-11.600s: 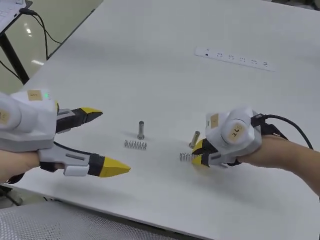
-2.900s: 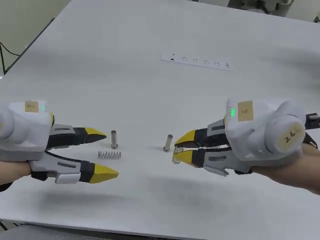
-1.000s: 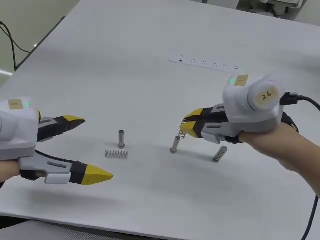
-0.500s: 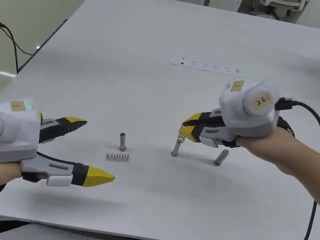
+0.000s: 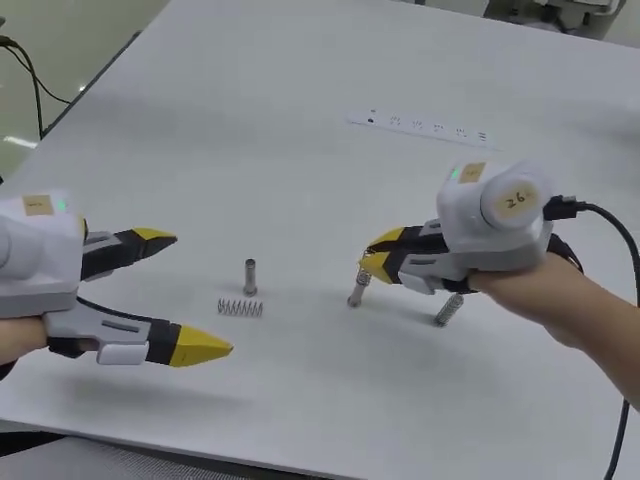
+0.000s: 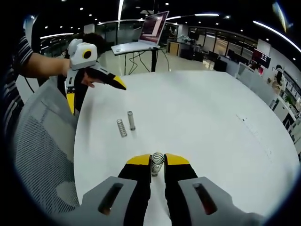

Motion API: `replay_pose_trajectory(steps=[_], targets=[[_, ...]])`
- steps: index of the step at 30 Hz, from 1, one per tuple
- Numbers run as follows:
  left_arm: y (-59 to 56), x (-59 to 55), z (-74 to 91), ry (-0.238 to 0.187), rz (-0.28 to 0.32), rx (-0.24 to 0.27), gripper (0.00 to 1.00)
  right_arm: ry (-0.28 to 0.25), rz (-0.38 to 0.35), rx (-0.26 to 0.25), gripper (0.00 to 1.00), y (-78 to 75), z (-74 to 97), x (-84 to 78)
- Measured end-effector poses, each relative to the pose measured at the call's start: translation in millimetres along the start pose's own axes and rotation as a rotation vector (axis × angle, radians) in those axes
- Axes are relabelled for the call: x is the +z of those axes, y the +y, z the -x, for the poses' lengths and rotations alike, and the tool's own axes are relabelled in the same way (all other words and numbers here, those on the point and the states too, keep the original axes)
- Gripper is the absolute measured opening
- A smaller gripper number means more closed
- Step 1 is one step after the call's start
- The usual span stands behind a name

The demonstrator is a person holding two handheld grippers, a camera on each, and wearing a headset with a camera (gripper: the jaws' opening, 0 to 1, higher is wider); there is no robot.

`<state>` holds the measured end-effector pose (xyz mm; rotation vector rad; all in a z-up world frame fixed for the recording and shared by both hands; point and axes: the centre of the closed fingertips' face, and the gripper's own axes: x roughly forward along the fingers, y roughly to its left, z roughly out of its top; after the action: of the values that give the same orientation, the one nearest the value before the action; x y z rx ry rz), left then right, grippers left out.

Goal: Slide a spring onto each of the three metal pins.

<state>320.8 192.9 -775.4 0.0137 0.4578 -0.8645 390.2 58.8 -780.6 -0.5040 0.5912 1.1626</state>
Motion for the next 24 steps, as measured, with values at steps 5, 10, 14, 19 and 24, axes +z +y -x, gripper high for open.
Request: replay_pose_trajectory(steps=[5,10,14,19,24], targets=[[-0.7,-1.8,-1.5,0.011,0.003,0.000,0.96,0.027,0.000,-0.009,0.07,1.5,-11.4,-11.7],[-0.7,-1.2,-3.3,0.010,0.000,-0.002,0.95,0.052,-0.006,-0.011,0.07,1.6,-18.2,-22.3],[-0.1,-1.5,-4.0,0.012,0.001,-0.002,0.95,0.065,-0.017,-0.012,0.07,1.5,-21.8,-29.1],[-0.2,-1.1,-3.3,0.009,0.003,0.000,0.95,0.067,-0.031,-0.013,0.07,2.1,-23.9,-32.2],[-0.5,-1.4,-2.8,0.008,0.003,0.000,0.95,0.067,-0.017,-0.011,0.07,3.7,-23.1,-30.8]])
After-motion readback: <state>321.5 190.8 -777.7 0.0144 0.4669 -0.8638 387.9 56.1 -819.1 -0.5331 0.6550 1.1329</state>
